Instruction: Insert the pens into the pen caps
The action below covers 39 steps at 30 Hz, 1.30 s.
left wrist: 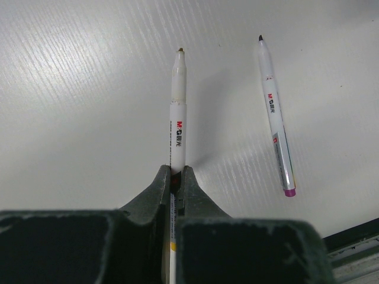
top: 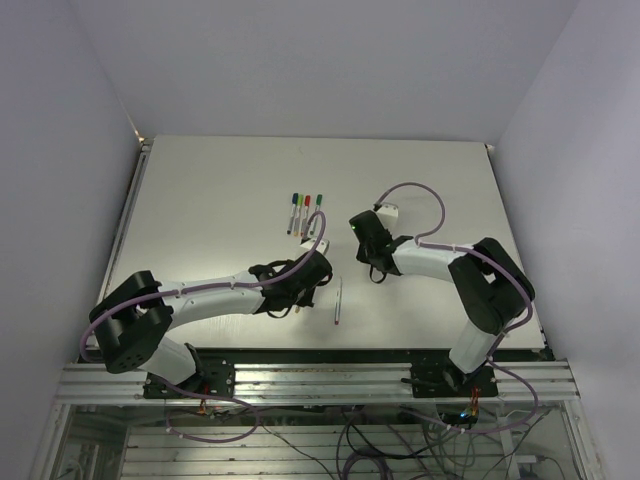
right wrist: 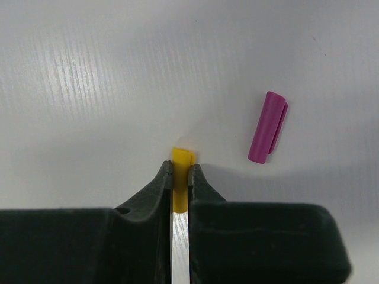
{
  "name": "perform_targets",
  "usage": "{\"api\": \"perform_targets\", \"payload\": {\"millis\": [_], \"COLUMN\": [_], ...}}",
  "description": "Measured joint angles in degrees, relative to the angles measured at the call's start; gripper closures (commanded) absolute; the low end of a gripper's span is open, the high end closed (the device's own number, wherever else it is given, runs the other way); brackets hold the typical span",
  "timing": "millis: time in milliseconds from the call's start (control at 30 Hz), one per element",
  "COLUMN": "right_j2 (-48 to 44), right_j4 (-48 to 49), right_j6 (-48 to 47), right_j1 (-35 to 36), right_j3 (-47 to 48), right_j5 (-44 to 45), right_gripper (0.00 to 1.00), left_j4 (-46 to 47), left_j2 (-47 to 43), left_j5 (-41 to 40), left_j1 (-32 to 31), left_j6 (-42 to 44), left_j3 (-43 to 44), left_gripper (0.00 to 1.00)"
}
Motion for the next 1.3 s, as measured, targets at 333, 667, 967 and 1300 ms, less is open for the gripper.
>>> {"api": "perform_targets", "payload": {"millis": [333,667,967,1300], "right_j2": [-2.60,-14.71,-29.75,-38.45], "right_j4": [1.05,5.07,17.00,34.38], "right_j6": [-2.25,-5.90,-8.96,-10.62], "right_j1": [0.52,0.70,0.70,0.70], "right_j3": [-1.92,-4.44,-13.53,-22.34], "right_j5": [-2.01,-5.92,-8.94,-13.73], "right_gripper": [1.00,1.00,1.00,1.00], "left_j4": [0.09,2.84,14.29,33.99], "left_j2": [0.00,-0.66,-5.92,-12.11], "left_j5": [-0.02,-0.22,1.29,8.24], "left_j1": [0.20,0.22,0.26,0.26], "left_j6": [0.59,3.15,8.15,11.39], "left_j3": [0.07,1.25,-0.42,-9.11], "left_gripper": [0.93,0.93,0.93,0.93]}}
